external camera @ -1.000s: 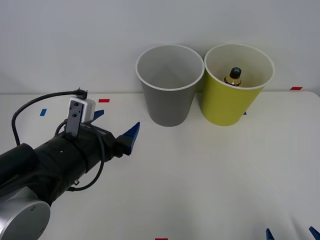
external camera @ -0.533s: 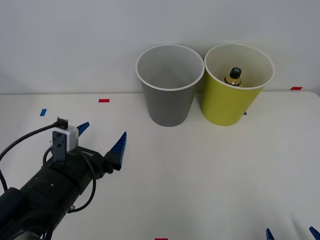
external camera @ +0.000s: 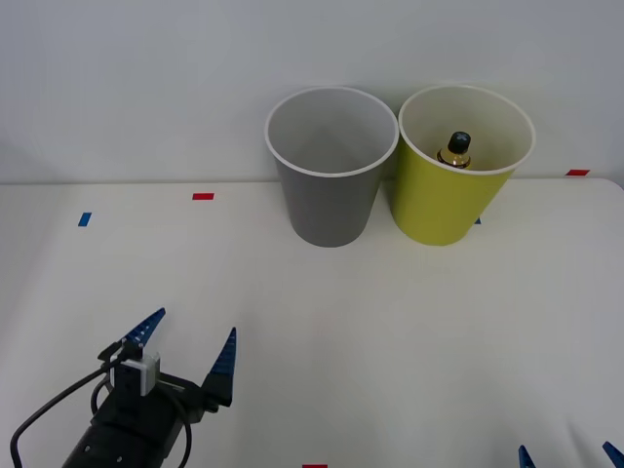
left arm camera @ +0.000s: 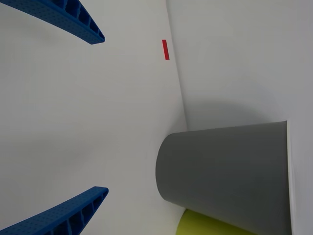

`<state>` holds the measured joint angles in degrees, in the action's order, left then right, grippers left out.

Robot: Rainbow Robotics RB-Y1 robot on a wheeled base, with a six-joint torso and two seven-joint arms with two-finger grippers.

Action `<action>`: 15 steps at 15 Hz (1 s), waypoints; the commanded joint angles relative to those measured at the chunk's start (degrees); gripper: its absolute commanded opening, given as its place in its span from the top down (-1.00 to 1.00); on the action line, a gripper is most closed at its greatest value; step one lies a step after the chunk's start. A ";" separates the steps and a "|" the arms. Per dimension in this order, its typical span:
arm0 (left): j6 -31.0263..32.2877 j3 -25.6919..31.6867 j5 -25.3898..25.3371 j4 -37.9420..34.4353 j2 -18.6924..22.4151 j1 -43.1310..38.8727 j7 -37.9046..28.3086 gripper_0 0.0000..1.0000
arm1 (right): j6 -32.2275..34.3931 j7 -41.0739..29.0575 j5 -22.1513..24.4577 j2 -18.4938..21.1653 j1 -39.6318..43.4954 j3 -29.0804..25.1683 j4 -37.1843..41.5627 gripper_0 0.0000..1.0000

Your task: Put cans in the gray bin and PET bottles in the light green bin.

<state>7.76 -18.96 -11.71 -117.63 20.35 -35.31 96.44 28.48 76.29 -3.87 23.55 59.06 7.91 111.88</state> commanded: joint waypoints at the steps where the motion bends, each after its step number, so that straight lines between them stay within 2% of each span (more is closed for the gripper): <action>1: 4.36 -0.73 1.52 3.19 0.65 -3.54 0.42 -1.00 | 0.00 0.00 0.00 0.00 0.00 0.00 0.00 -1.00; 6: 10.87 -0.55 2.92 3.19 0.74 -11.54 0.42 -1.00 | 0.00 0.00 0.00 0.00 0.00 0.00 0.00 -1.00; 9: 14.65 0.33 3.45 3.28 -1.98 -16.63 0.33 -1.00 | 0.00 0.00 0.00 0.00 0.00 0.00 0.00 -1.00; 11: 16.05 0.59 3.63 3.28 -2.34 -19.10 0.07 -1.00 | 0.00 0.00 0.00 0.00 0.00 0.00 0.00 -1.00; 15: 19.48 0.33 2.83 6.62 -2.42 -20.50 0.07 -1.00 | 0.00 0.00 0.00 0.00 0.00 0.00 0.00 -1.00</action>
<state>26.72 -18.54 -8.41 -112.02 17.97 -55.76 96.32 28.48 76.29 -3.87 23.55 59.06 7.91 111.88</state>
